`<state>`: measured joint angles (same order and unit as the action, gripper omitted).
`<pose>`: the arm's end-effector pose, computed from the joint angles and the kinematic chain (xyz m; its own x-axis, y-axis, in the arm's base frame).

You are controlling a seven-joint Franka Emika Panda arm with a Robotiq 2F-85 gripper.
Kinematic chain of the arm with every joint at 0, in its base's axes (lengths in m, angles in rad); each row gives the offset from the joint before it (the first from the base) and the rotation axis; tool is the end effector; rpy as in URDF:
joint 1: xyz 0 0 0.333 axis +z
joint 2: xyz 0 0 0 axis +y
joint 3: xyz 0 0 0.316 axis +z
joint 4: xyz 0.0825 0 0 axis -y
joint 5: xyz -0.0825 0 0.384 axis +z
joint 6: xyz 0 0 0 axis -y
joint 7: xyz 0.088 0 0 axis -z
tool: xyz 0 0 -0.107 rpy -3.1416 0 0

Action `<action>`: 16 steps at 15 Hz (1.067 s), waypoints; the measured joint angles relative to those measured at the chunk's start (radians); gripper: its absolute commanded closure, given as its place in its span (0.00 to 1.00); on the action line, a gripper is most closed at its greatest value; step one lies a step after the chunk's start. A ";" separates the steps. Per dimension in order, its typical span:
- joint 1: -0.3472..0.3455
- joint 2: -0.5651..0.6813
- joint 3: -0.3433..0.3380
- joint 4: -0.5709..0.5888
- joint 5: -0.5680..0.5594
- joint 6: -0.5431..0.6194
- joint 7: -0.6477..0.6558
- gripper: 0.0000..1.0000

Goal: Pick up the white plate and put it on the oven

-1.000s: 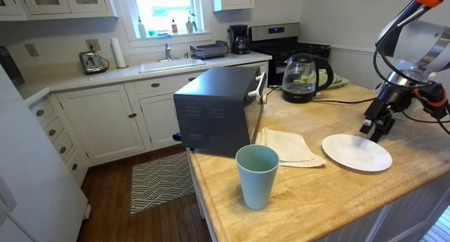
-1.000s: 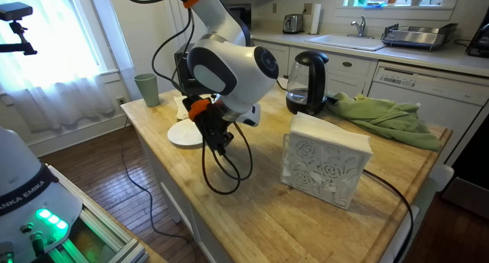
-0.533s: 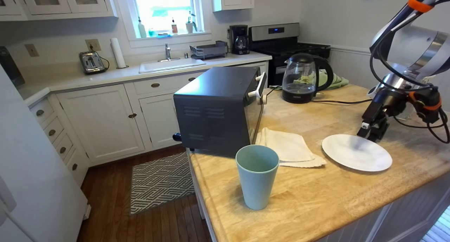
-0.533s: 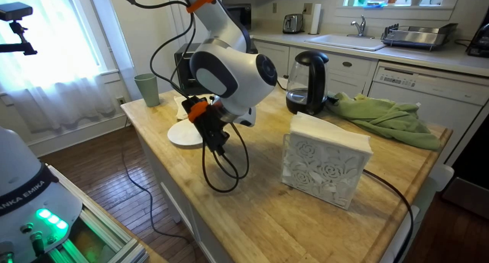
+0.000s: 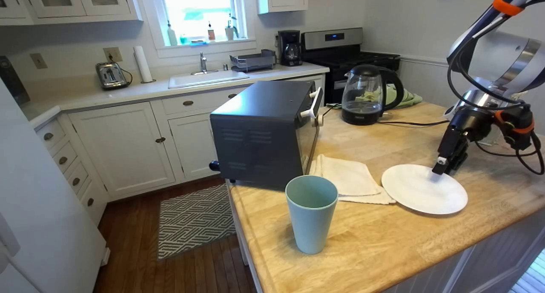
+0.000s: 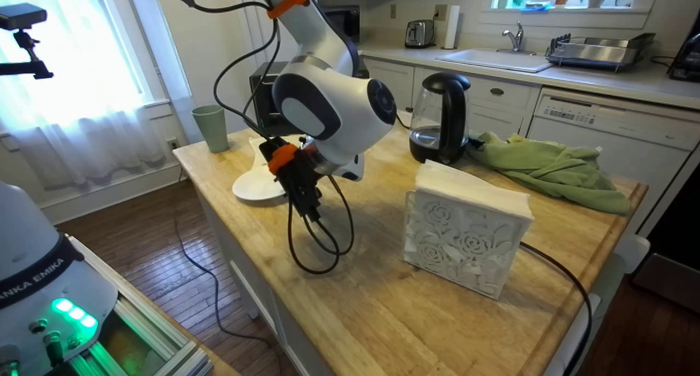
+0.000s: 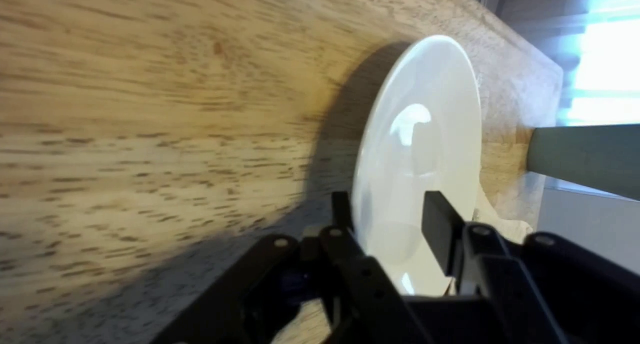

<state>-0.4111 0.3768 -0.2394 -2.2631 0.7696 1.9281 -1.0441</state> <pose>0.3953 -0.2482 0.1713 0.9884 -0.1165 -0.0977 -0.1511 -0.6791 -0.7184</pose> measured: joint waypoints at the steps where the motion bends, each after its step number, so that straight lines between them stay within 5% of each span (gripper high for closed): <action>1: -0.003 0.000 0.000 0.002 0.000 -0.014 0.000 0.96; 9: -0.033 0.000 -0.014 0.035 0.000 -0.174 0.000 0.99; 16: -0.061 -0.067 -0.073 0.091 0.002 -0.434 0.064 0.99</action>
<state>-0.4719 0.3094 -0.3128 -2.1726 0.7719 1.4938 -0.9799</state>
